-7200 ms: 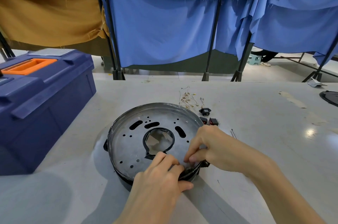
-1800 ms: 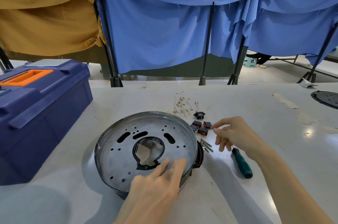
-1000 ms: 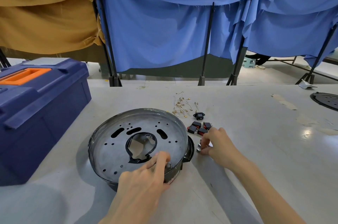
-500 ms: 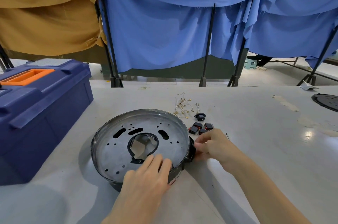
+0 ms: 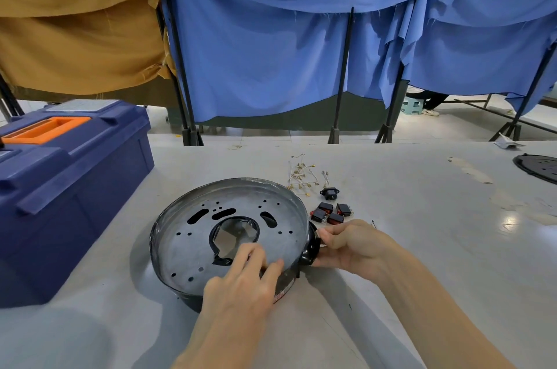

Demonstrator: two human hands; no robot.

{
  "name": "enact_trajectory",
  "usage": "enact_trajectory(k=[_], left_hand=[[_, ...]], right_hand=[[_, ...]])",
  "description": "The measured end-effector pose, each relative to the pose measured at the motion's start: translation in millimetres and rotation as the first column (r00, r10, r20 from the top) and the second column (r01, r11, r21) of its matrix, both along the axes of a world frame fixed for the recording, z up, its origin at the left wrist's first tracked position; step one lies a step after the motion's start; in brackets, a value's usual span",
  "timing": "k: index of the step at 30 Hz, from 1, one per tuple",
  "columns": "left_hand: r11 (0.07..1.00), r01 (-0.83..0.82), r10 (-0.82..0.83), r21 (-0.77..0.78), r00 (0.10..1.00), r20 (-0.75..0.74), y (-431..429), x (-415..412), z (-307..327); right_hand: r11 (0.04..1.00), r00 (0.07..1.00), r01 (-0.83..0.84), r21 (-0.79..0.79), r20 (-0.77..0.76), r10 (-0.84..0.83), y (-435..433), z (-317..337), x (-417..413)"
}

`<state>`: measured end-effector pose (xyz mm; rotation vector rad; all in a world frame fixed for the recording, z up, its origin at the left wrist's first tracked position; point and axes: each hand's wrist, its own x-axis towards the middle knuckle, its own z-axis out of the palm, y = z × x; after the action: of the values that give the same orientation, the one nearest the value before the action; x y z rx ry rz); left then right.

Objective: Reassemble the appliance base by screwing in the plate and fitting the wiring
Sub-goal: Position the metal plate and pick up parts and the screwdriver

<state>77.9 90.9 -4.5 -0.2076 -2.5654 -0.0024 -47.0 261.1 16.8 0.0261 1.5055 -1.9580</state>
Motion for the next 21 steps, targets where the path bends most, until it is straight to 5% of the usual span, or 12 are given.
enact_trajectory(k=[6, 12, 21], left_hand=[[0.995, 0.029, -0.034, 0.093, 0.998, 0.051, -12.7, -2.6, 11.2], [0.991, 0.023, -0.031, 0.134, 0.998, 0.058, -16.9, -2.8, 14.0], [0.998, -0.062, 0.062, 0.012, 0.998, -0.012, 0.7, -2.8, 1.9]], right_hand=[[0.999, 0.998, -0.049, 0.016, 0.035, 0.048, -1.9, 4.3, 2.1], [0.985, 0.996, -0.013, -0.169, 0.09, 0.028, -9.8, 6.7, 10.8], [0.986, 0.978, 0.114, -0.124, 0.188, -0.089, -14.6, 13.1, 11.8]])
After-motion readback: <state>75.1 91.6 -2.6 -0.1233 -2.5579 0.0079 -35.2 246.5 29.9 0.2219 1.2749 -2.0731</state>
